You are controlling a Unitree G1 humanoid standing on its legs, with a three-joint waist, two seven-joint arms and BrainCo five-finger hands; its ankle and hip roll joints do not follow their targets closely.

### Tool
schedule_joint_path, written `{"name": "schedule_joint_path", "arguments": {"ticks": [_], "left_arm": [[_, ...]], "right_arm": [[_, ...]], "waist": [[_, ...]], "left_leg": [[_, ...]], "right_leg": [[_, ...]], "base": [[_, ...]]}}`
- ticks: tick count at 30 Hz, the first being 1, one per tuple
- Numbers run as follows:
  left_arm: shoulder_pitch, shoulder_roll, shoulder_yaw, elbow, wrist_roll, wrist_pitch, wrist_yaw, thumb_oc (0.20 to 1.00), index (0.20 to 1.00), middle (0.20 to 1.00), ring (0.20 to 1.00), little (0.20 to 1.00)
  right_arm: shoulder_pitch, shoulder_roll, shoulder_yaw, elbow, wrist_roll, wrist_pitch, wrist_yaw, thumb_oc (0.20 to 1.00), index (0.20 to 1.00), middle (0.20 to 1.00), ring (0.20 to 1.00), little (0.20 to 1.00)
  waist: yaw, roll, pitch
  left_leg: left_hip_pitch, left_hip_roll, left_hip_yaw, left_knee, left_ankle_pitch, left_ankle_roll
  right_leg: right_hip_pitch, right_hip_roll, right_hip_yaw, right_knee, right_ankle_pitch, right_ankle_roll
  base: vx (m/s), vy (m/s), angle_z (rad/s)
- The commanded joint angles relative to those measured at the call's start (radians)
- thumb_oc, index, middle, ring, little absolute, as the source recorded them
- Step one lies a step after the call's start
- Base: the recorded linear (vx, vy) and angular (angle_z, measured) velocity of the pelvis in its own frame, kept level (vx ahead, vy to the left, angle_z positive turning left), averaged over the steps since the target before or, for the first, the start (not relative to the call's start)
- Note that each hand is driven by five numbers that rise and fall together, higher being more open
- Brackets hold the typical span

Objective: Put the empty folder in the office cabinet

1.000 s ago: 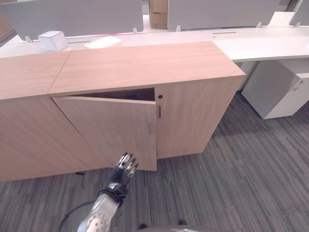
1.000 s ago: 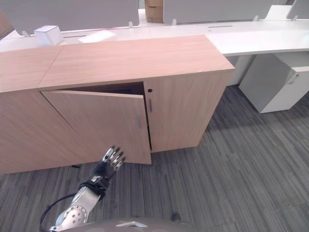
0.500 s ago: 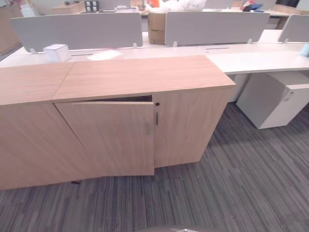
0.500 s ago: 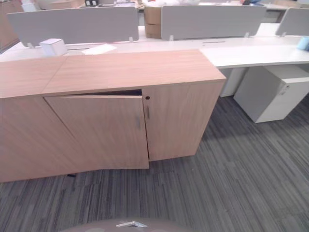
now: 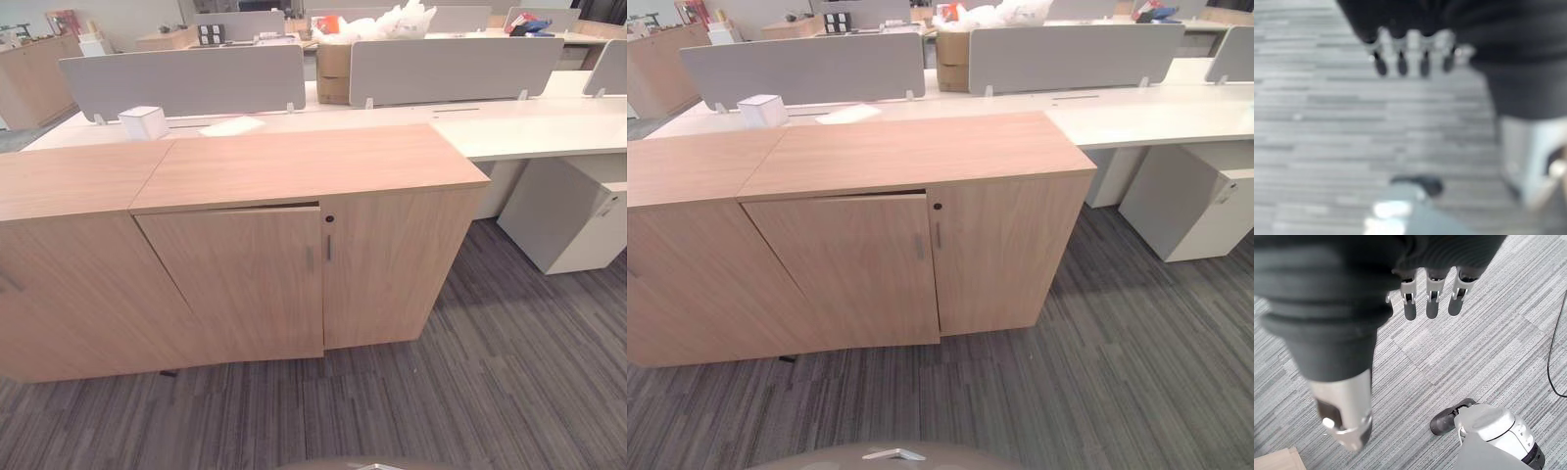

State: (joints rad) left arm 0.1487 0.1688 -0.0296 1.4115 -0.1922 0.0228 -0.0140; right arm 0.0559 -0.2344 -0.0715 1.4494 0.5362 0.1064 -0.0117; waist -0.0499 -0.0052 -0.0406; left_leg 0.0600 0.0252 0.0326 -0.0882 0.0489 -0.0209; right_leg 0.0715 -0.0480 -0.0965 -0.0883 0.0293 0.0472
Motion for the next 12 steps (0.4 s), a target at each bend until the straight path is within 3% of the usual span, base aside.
{"name": "schedule_joint_path", "arguments": {"ticks": [1,12], "left_arm": [[-0.059,0.008,0.010,0.033,-0.026,-0.012,0.018,1.000,1.000,1.000,1.000,1.000],[-0.063,0.017,0.021,0.023,-0.035,-0.025,0.052,1.000,1.000,1.000,1.000,1.000]], "right_arm": [[-0.077,0.007,-0.015,0.040,-0.019,-0.026,-0.028,1.000,1.000,1.000,1.000,1.000],[-0.067,0.006,-0.023,0.050,-0.017,-0.033,-0.044,1.000,1.000,1.000,1.000,1.000]], "waist": [[0.001,-0.007,0.047],[0.005,-0.010,0.051]], "left_leg": [[0.036,0.013,0.016,0.001,-0.111,-0.015],[0.033,0.012,0.013,0.001,-0.109,-0.015]], "right_leg": [[0.002,-0.007,-0.007,0.036,-0.049,0.048],[0.000,-0.009,-0.011,0.036,-0.046,0.049]], "base": [[0.00,0.000,0.00],[0.00,0.000,0.00]]}}
